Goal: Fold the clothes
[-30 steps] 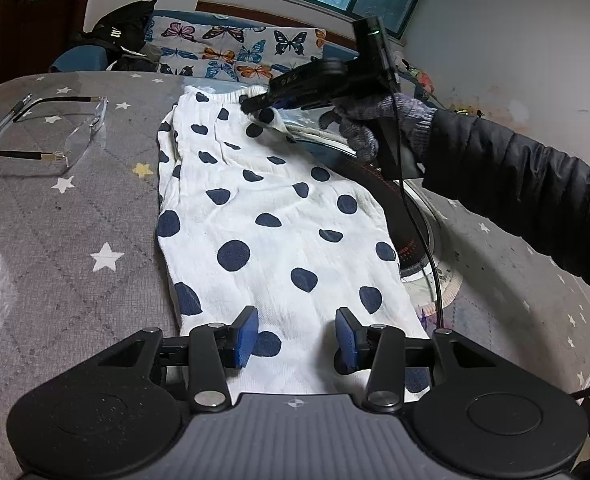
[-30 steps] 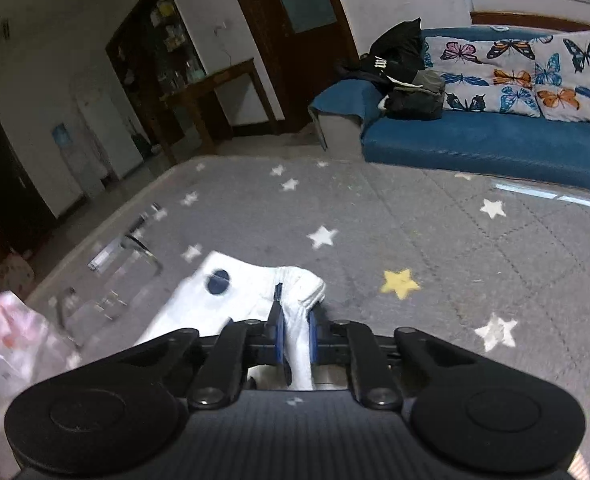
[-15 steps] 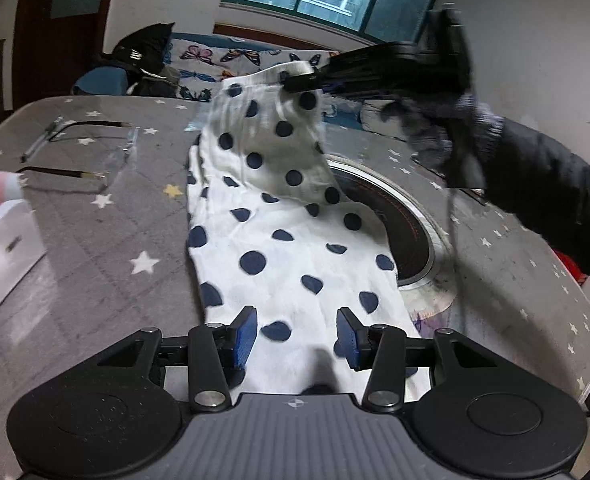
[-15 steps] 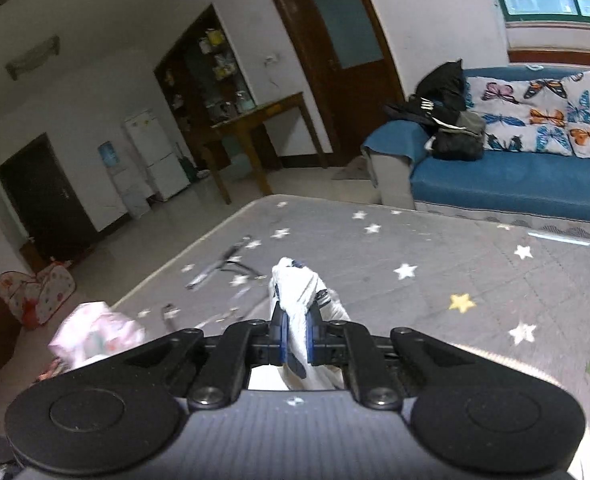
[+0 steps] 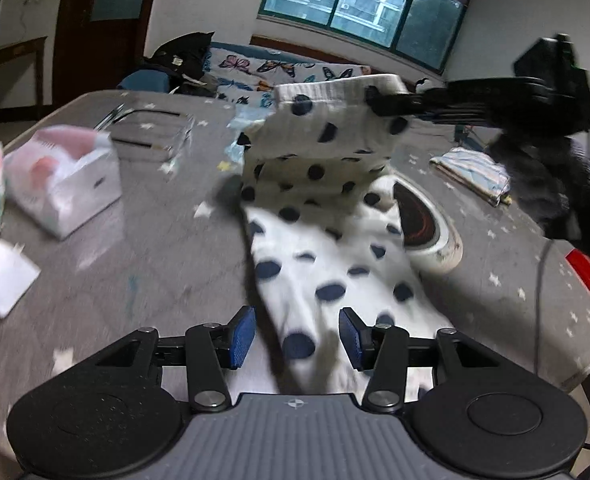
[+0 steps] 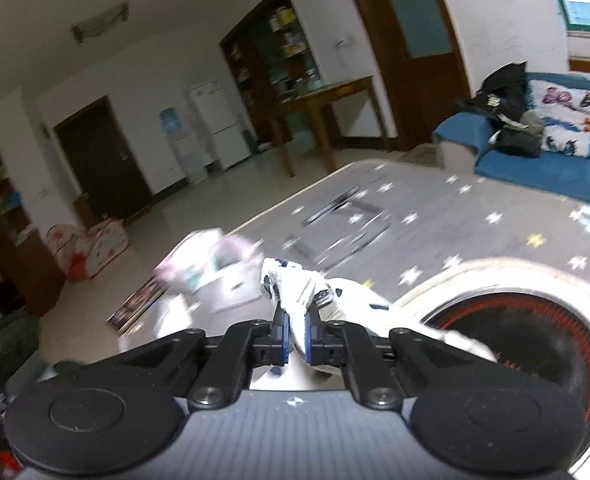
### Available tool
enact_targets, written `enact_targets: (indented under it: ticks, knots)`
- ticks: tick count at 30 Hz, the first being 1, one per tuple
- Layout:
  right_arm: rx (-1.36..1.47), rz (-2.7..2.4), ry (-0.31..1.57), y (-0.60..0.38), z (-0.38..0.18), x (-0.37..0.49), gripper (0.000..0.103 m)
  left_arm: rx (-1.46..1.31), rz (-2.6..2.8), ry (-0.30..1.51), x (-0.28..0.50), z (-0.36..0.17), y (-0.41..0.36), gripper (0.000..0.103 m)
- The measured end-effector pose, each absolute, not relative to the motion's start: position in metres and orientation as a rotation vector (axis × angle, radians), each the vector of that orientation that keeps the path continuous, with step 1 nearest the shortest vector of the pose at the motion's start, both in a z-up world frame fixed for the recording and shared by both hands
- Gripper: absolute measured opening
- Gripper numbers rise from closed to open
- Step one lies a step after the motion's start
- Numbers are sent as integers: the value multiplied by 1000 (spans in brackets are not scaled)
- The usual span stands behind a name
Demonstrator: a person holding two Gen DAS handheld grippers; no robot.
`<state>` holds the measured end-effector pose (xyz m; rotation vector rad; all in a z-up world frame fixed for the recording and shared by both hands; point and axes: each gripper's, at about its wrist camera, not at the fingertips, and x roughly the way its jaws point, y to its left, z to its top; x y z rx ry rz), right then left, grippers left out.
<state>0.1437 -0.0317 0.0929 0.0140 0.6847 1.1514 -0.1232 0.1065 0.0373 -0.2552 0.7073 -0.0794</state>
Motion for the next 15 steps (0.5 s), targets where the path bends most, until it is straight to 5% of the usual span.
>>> enact_targets:
  ticks: [15]
  knots:
    - [-190, 1391, 686, -55, 73, 26, 6, -295, -32, 728, -144, 18, 114, 50]
